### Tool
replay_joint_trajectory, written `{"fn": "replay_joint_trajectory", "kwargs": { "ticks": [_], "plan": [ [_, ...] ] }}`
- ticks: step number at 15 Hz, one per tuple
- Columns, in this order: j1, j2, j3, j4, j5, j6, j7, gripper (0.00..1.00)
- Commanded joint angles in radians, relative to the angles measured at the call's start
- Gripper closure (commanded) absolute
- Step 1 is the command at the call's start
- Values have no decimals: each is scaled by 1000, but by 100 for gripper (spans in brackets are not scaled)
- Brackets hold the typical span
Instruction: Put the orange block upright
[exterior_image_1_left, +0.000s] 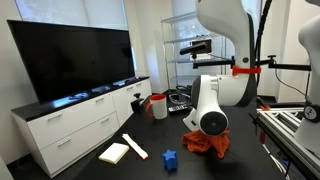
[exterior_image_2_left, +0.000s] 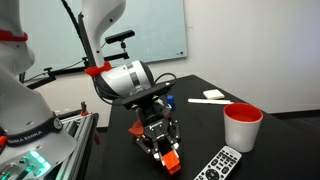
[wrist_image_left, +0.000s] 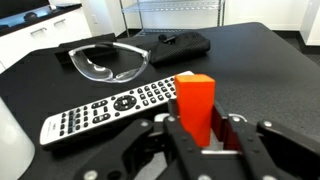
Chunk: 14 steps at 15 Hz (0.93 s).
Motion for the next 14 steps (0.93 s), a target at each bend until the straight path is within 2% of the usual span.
{"fn": "replay_joint_trajectory", "kwargs": {
  "ticks": [1, 6, 7, 14],
  "plan": [
    [-14, 3, 15, 1, -1, -7, -1, 66],
    [-14, 3, 15, 1, -1, -7, -1, 66],
    [-14, 3, 15, 1, -1, -7, -1, 91],
    [12, 40, 16, -14, -126, -74, 51, 91]
  ]
}}
